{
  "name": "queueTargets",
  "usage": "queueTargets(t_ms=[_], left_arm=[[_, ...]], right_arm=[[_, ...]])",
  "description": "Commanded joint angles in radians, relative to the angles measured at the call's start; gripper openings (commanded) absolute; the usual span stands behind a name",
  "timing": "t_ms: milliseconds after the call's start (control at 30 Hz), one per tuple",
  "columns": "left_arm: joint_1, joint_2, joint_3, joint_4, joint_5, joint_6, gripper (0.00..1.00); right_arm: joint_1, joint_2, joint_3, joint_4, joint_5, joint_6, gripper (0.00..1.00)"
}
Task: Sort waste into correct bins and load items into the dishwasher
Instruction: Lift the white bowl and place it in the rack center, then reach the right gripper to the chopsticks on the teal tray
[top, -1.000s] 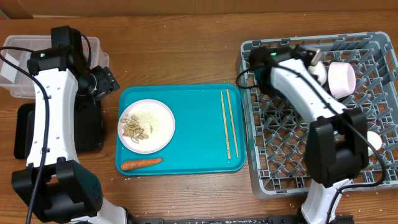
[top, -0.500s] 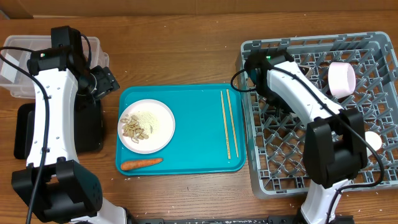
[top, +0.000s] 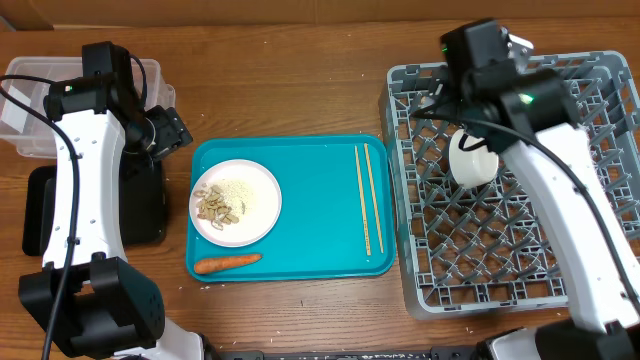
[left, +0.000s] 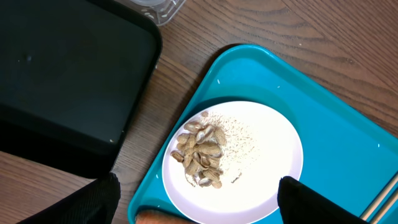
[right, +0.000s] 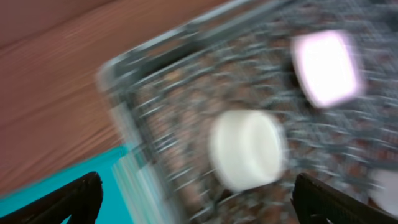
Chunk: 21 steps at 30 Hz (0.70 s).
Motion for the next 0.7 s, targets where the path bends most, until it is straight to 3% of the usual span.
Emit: queueTargets(t_ms=[0, 333, 667], left_arm=[[0.004, -0.005, 0.013, -0.003, 0.011, 0.027, 0.83], [-0.021, -0.005, 0.013, -0.017, 0.011, 0.027, 0.83], [-0.175, -0.005, 0.013, -0.054, 0.01, 0.027, 0.84]], right_arm=[[0.008, 0.026, 0.0, 0.013, -0.399, -0.197, 1.0], [0.1, 0.113, -0.005, -0.005, -0.469, -0.172, 1.0], [0.103, 0.127, -0.008, -0.059, -0.468, -0.16, 0.99]])
